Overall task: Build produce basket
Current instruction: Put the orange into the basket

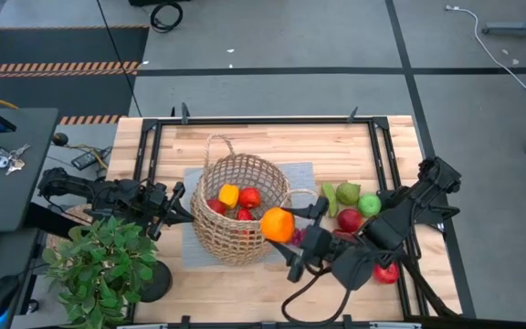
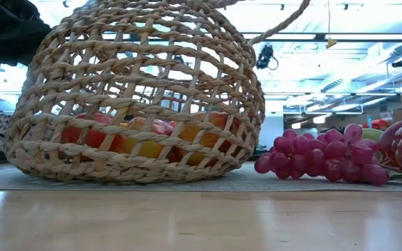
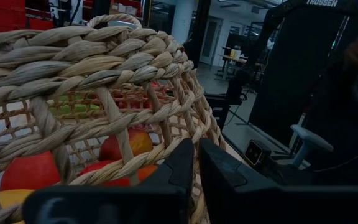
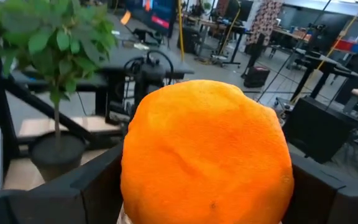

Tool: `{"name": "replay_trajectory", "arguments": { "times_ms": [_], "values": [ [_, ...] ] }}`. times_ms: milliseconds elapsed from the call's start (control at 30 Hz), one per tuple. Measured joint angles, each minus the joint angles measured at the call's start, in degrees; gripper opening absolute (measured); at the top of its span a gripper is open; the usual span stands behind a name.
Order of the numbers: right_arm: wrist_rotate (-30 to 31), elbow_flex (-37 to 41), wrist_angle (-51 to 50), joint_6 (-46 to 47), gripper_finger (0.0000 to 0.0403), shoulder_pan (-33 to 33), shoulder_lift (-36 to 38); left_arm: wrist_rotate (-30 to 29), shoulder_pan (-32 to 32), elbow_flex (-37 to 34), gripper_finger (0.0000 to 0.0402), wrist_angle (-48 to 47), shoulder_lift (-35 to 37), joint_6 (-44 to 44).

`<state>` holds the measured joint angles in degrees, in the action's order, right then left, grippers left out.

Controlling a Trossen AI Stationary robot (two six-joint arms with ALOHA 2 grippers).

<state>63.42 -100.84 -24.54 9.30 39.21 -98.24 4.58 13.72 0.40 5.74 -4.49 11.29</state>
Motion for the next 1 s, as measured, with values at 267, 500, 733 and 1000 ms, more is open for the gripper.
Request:
{"name": "replay_trajectory", "arguments": {
  "times_ms": [267,500,733,1000],
  "values": [
    [3.58,-0.39,2.04,-7.49,0.0332,-0.07,0.00,0.00,0.00,-0.02,0.0029,0.00,0.00,0.00],
    [14.63,-0.39,1.59,-36.81,0.0332,-0.08,-0.02,0.00,0.00,-0.02,0.0033,0.00,0.00,0.00],
    [16.45,-0.37,0.40,-60.54,0.0334,-0.33,-0.03,0.00,0.00,-0.02,0.0032,0.00,0.01,0.02],
    [16.28,-0.37,0.41,-67.81,0.0341,-0.44,-0.04,-0.01,0.00,-0.01,0.0032,0.00,0.00,-0.01]
  ]
}}
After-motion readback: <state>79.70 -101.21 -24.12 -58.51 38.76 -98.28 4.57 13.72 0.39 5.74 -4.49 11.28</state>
